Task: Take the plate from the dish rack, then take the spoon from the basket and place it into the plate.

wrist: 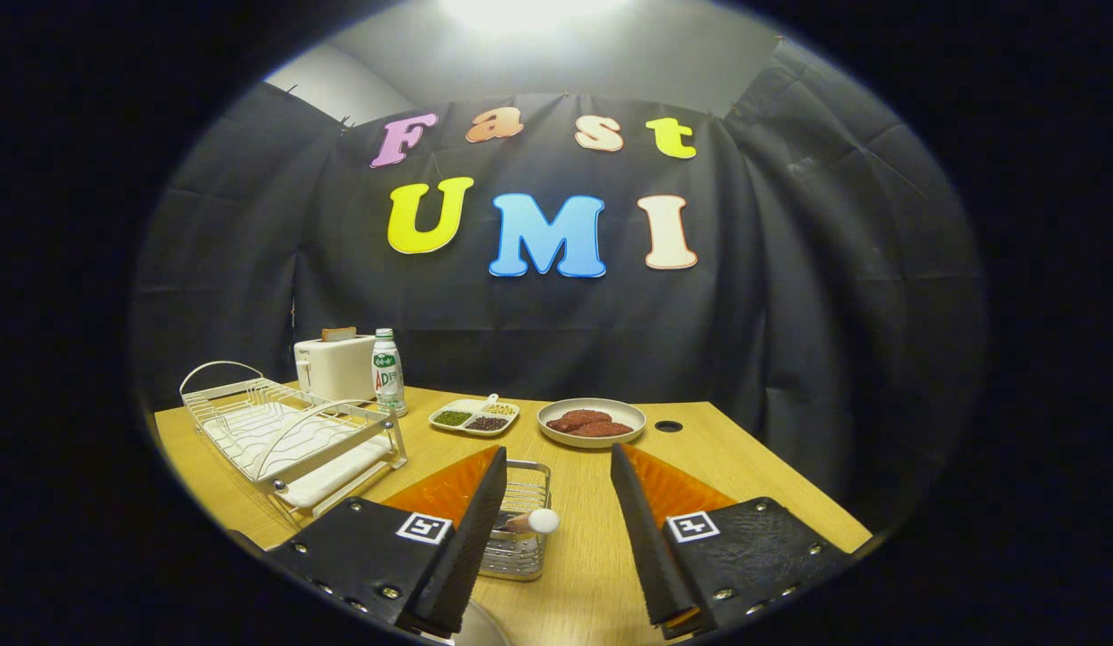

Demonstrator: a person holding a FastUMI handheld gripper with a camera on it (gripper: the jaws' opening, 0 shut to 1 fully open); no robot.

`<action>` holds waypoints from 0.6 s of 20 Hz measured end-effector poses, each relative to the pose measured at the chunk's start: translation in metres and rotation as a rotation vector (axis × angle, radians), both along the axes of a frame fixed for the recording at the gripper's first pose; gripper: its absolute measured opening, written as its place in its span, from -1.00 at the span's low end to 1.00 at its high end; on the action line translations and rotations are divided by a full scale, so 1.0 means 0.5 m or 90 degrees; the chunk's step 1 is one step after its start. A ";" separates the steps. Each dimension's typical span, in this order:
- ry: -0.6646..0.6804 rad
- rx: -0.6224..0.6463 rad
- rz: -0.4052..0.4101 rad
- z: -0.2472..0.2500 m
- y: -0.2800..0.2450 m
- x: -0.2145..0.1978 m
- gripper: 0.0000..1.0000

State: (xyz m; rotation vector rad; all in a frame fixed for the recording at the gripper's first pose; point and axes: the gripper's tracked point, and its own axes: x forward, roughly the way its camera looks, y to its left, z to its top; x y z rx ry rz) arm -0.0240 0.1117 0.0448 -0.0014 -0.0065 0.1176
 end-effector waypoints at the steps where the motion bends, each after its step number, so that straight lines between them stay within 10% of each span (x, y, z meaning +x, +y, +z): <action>1: 0.001 -0.005 -0.008 -0.002 -0.004 0.011 0.42; 5: 0.002 -0.004 0.031 0.001 0.029 0.024 -0.51; 12: 0.036 0.011 0.039 0.018 0.054 0.019 -0.82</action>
